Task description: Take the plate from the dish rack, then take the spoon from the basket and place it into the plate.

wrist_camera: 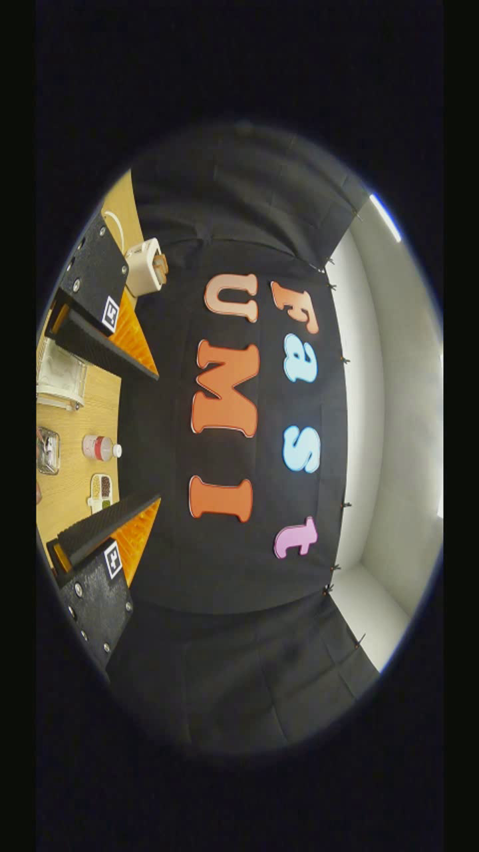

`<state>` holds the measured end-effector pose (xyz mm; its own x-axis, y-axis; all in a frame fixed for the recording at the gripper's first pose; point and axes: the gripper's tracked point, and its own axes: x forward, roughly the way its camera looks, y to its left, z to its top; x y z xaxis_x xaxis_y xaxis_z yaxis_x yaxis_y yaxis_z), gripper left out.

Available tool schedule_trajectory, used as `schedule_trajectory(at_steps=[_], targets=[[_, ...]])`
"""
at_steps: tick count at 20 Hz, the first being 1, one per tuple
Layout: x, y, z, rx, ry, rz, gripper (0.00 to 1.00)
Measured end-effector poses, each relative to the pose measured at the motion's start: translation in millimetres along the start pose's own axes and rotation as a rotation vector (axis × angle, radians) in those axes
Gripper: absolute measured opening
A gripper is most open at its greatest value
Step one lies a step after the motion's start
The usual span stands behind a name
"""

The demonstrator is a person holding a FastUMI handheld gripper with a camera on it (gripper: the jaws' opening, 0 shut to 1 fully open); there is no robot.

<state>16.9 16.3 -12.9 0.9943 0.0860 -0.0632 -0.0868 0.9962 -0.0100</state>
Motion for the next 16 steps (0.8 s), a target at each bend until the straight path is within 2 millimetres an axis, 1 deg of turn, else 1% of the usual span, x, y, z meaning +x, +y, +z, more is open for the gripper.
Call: schedule_trajectory(at_steps=[3,5,7,10,13,16], targets=[[9.4,13.6,-16.5,-0.011,0.066,0.036,0.98],[15.7,28.6,-30.5,0.002,0.126,0.073,0.98],[21.7,42.3,-53.1,0.010,0.231,0.114,0.98],[30.6,62.4,-93.7,0.044,0.425,0.167,0.98],[33.1,89.7,-134.9,0.117,0.656,0.223,0.97],[33.3,111.0,-152.7,0.150,0.786,0.273,0.89]])
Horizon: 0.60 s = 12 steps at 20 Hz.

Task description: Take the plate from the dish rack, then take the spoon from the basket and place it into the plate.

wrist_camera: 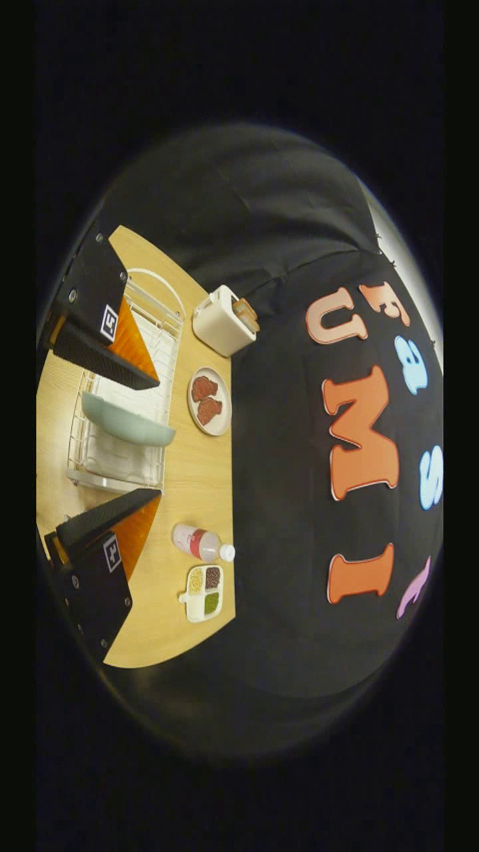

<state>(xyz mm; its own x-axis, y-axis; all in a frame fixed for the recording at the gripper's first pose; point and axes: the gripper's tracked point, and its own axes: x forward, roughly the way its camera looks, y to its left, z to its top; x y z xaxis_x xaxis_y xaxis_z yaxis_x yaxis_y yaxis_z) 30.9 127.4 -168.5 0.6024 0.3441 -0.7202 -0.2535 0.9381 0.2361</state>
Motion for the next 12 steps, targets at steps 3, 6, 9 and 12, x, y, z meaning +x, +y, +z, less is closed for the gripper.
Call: schedule_trajectory(at_steps=[3,6,9,12], targets=[[15.7,7.2,-12.0,-0.026,0.120,0.005,0.86],[26.3,11.4,-17.1,-0.003,0.210,0.002,0.82],[39.4,13.6,-29.1,-0.010,0.287,-0.022,0.80],[51.5,15.0,-45.2,-0.001,0.371,-0.043,0.78]])
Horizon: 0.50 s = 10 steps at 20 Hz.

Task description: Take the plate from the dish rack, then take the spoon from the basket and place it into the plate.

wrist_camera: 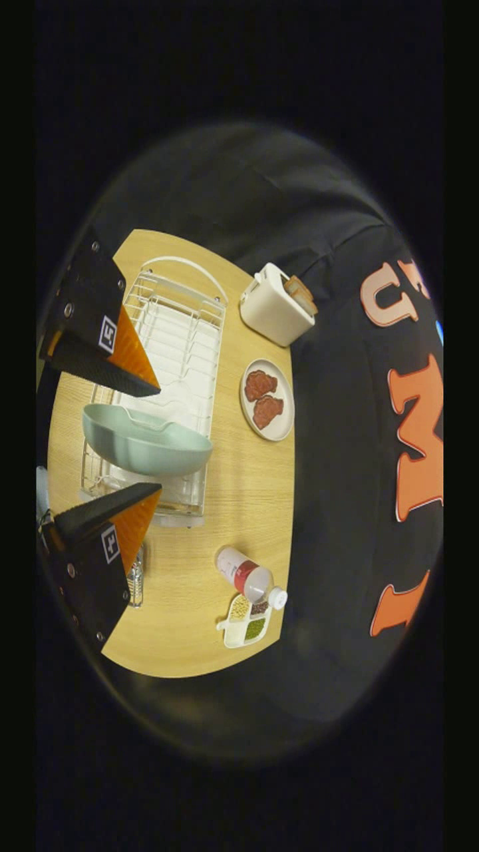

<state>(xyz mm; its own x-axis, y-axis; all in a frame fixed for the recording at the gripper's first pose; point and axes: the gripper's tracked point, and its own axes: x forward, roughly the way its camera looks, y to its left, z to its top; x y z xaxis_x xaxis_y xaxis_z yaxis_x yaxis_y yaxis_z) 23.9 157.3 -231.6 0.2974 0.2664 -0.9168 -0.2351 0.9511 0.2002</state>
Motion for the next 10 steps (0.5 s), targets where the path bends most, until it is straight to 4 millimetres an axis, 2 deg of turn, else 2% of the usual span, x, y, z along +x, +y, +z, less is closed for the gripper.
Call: schedule_trajectory(at_steps=[3,5,6,8,10], targets=[[15.4,3.5,-9.7,0.015,0.072,-0.038,0.72],[20.7,5.4,-15.5,0.039,0.123,-0.058,0.63],[23.1,4.4,-19.2,0.045,0.149,-0.071,0.55],[26.5,2.4,-25.1,0.045,0.182,-0.109,0.45],[29.8,-1.1,-29.9,0.043,0.193,-0.149,0.40]])
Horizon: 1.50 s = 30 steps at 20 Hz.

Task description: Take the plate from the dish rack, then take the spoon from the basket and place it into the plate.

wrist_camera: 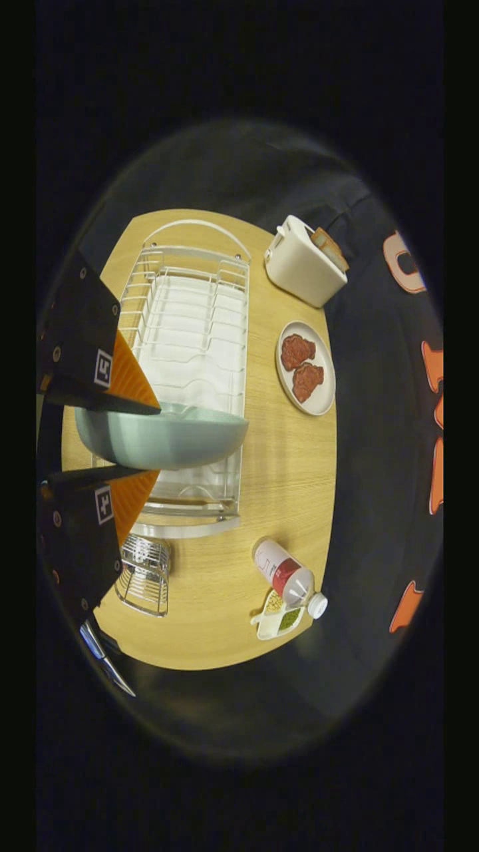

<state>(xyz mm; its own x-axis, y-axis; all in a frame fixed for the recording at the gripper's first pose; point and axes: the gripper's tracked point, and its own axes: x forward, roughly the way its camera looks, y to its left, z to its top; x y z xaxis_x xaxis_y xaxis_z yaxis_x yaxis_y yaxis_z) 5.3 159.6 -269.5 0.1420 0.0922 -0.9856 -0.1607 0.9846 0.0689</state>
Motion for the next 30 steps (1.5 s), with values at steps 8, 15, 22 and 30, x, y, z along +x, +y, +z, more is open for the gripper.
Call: schedule_trajectory(at_steps=[8,15,22,30], targets=[[2.9,-0.1,-5.8,0.028,0.009,-0.104,0.33],[-19.0,-29.2,7.0,0.027,-0.048,-0.276,0.24],[-58.0,-36.0,5.8,0.104,-0.122,-0.250,0.23],[-80.7,-34.1,-56.9,0.261,-0.111,-0.005,0.23]])
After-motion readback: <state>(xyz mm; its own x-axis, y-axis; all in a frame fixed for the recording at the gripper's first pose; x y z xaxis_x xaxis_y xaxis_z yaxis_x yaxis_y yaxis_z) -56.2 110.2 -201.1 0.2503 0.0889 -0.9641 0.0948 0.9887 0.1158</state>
